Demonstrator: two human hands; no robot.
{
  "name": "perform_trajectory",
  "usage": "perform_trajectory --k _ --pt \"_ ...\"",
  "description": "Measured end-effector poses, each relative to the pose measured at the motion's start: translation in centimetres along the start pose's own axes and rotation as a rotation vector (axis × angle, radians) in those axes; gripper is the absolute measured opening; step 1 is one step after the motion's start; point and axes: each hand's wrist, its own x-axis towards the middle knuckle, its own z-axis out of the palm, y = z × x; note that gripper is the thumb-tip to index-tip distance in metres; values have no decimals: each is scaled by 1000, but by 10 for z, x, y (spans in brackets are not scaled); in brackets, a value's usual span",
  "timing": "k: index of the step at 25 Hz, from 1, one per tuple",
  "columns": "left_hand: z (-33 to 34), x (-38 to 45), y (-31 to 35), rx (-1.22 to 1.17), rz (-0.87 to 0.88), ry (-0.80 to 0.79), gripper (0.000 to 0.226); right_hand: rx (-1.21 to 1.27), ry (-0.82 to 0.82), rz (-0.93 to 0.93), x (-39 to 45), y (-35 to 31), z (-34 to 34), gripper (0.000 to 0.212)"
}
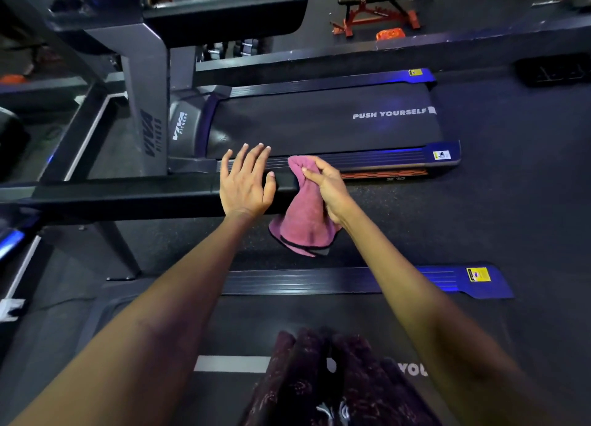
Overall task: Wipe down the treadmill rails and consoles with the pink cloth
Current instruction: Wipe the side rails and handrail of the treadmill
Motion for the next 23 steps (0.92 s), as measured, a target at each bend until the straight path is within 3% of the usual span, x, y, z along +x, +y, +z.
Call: perform_trajectory --k 5,10,15,20,23 --pt "-2 1 1 3 -8 -12 49 42 -74 109 9 5 -2 33" --pt "-6 1 3 8 -29 -60 48 17 -204 28 21 -10 -12 25" --pt "-8 -2 -1 -1 -44 -90 49 -100 -265 144 27 -7 -14 34" --pt "-4 -3 5 -27 -100 -35 52 -178 -425 60 41 -30 -18 32" --pt "-4 0 8 -34 -122 -41 53 -248 -436 107 44 -31 -21 32"
